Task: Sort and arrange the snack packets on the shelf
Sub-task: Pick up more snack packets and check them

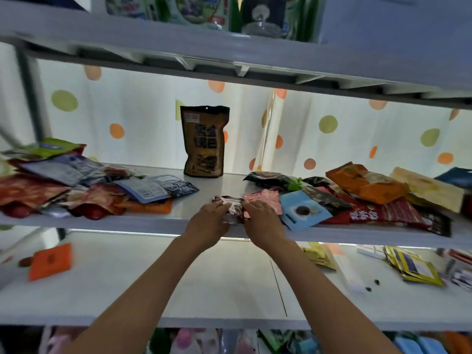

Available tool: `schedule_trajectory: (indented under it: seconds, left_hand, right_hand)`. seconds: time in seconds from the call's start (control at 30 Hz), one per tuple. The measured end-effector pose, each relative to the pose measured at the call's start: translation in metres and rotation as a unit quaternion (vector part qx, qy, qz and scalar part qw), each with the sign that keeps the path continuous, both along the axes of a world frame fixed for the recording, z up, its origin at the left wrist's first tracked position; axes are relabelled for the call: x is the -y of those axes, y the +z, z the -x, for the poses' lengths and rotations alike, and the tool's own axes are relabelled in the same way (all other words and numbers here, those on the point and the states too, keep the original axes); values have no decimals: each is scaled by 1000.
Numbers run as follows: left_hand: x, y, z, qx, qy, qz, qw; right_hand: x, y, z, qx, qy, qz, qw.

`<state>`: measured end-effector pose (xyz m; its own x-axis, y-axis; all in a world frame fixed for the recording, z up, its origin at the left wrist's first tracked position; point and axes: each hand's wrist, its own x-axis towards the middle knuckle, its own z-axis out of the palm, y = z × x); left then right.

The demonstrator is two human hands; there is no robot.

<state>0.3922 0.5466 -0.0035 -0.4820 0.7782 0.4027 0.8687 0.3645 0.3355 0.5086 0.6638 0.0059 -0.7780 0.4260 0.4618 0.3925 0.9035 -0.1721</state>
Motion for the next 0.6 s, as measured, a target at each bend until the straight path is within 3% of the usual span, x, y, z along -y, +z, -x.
schedule_trajectory:
  seconds: [0.2, 0.43, 0.6]
  left_hand:
    - [-9, -15, 2, 22, -3, -52, 998]
    - [-14, -14, 3, -29, 28, -61, 997]
    - [-7, -18, -4, -14, 37, -115, 993]
  right_hand:
    - [-3, -26, 4, 22, -29, -6, 999]
    - [-2, -24, -4, 2, -8, 70, 998]
    - [3, -18, -5, 30, -12, 107, 994]
